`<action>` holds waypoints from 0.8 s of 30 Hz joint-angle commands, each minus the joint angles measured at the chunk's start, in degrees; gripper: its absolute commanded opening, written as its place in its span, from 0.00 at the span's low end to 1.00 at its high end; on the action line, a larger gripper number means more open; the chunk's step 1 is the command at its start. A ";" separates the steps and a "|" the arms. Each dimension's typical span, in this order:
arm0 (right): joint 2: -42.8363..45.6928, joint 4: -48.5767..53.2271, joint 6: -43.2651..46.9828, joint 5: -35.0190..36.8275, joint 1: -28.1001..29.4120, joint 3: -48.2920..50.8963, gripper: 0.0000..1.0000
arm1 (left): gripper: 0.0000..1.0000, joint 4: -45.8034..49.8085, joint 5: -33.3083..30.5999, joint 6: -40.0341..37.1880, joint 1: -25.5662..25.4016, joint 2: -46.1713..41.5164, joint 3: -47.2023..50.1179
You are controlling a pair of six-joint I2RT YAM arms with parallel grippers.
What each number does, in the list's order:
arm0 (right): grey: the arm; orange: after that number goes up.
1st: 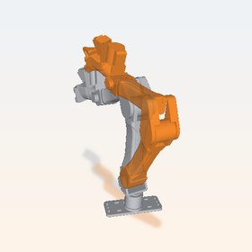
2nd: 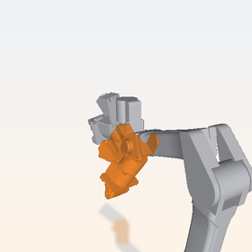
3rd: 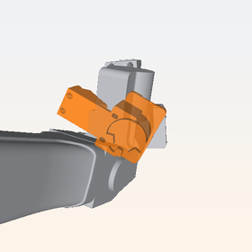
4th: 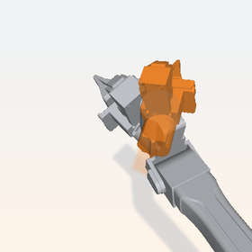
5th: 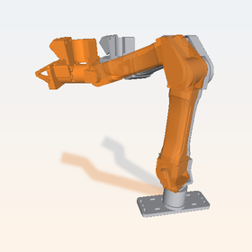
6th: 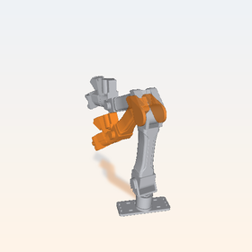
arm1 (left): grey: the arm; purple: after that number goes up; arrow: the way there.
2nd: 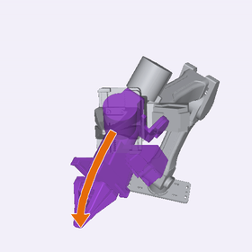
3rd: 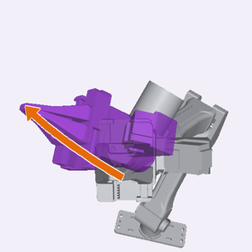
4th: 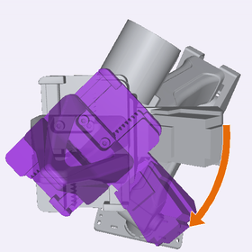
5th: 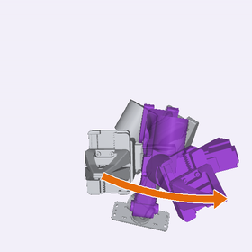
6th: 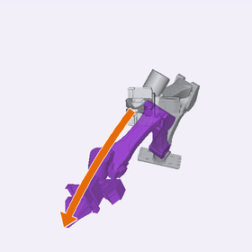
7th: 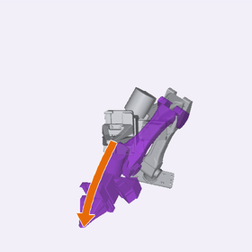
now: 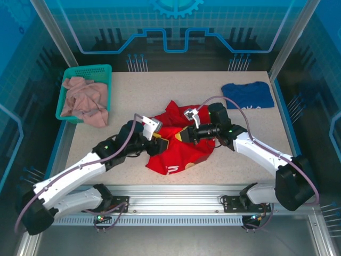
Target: Fold the inside-out t-shirt
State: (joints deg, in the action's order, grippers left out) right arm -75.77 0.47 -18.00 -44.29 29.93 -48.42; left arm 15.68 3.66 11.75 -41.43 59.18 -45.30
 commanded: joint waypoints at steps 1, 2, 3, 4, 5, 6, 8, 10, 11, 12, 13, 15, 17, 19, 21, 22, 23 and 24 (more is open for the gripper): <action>0.40 1.05 0.01 0.16 -0.58 -1.57 0.00 | 0.42 1.54 0.30 -3.35 -0.31 4.19 -3.22; 0.65 1.48 0.32 0.38 -0.58 -1.42 0.00 | 0.36 1.61 0.46 -3.45 -0.21 5.39 -3.92; 1.10 2.10 0.74 1.01 -0.58 -1.33 0.00 | 0.31 1.84 1.07 -3.48 -0.18 6.44 -4.58; 1.54 2.76 1.19 1.44 -0.74 -1.32 0.00 | 0.24 2.21 1.32 -3.23 -0.21 7.29 -5.24; 1.83 3.08 1.49 1.49 -0.90 -1.24 0.00 | 0.17 2.56 1.15 -2.84 -0.18 7.80 -5.81; 2.23 3.84 2.13 2.07 -0.93 -1.36 0.00 | 0.08 2.92 1.21 -2.21 0.02 7.95 -6.26; 2.72 8.61 5.69 7.16 -0.26 -1.64 0.00 | 0.00 2.72 3.38 -0.21 0.74 6.57 -6.56; 2.93 14.28 10.27 16.96 1.11 -4.63 0.00 | 0.00 1.97 9.59 2.78 2.37 3.81 -6.61; 2.84 16.06 11.37 21.65 1.87 -5.25 0.00 | 0.00 1.65 12.74 4.25 3.33 2.66 -6.65; 2.42 17.45 11.98 26.78 2.61 -6.09 0.00 | 0.00 1.19 16.51 6.21 4.51 1.40 -6.57; 2.01 18.46 12.34 30.28 3.15 -6.90 0.01 | 0.00 0.59 20.12 8.11 6.00 0.40 -6.44; 1.04 18.96 11.79 34.64 3.85 -8.38 0.04 | 0.00 -1.02 27.57 12.15 8.99 -0.62 -5.84; 0.16 19.53 10.61 36.63 4.12 -9.89 0.09 | 0.00 -4.36 33.05 17.20 11.69 -0.97 -4.58; 0.00 21.32 9.93 38.68 4.25 -11.31 0.19 | 0.00 -8.76 36.12 22.19 13.78 -1.21 -2.72; 1.55 22.64 10.65 39.22 4.30 -11.28 0.26 | 0.00 -10.79 36.25 24.72 14.73 -1.34 -1.74; 2.87 22.97 11.42 38.92 4.32 -10.62 0.30 | 0.00 -11.63 36.10 25.64 15.16 -1.35 -1.49; 4.23 23.15 12.15 38.40 4.39 -9.96 0.33 | 0.00 -12.60 36.06 26.65 15.44 -1.34 -1.13; 6.03 23.34 13.00 37.46 4.54 -9.00 0.36 | 0.00 -13.95 36.07 27.95 15.84 -1.39 -0.71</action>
State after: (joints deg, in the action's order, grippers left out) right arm -73.65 20.34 -7.20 -8.91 34.11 -58.13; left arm 7.31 34.89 32.99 -26.50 58.70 -47.48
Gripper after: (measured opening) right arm 0.346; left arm 0.054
